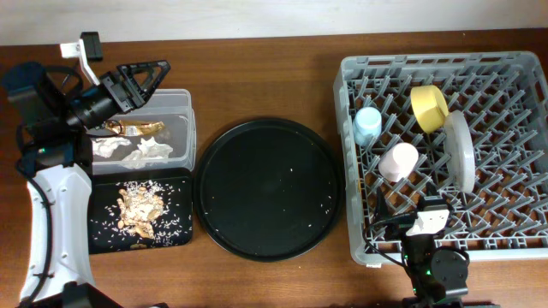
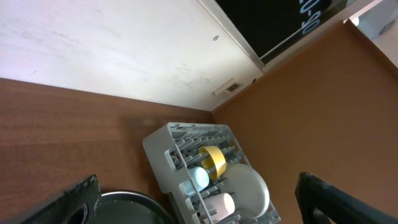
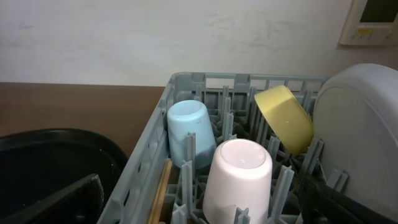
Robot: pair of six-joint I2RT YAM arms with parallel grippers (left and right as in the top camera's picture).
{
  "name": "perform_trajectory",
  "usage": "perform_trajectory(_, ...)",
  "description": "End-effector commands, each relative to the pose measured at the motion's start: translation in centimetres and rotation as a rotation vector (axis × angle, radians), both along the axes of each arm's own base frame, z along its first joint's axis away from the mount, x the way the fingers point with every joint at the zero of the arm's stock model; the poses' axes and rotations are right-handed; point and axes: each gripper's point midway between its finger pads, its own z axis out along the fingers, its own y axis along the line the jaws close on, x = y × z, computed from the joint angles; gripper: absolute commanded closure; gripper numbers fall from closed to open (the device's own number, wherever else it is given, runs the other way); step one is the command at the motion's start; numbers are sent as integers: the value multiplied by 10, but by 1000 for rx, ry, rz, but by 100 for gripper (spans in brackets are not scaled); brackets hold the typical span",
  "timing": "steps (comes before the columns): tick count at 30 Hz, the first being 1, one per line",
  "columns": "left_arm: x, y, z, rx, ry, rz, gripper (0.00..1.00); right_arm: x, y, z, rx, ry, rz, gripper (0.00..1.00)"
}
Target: Sort waste into correct bins and load items into the dishwasher rack
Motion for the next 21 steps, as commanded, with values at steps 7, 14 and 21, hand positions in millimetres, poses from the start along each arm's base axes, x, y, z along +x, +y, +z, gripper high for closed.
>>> perform_trajectory(7, 0, 1, 3, 3, -8, 1, 1, 0, -3, -2, 14, -2, -19, 2)
perform_trajectory(14, 0, 1, 3, 3, -8, 1, 1, 0, -3, -2, 14, -2, -19, 2)
perform_trajectory(21, -2, 0, 5, 4, -14, -1, 1, 0, -3, -2, 14, -2, -19, 2)
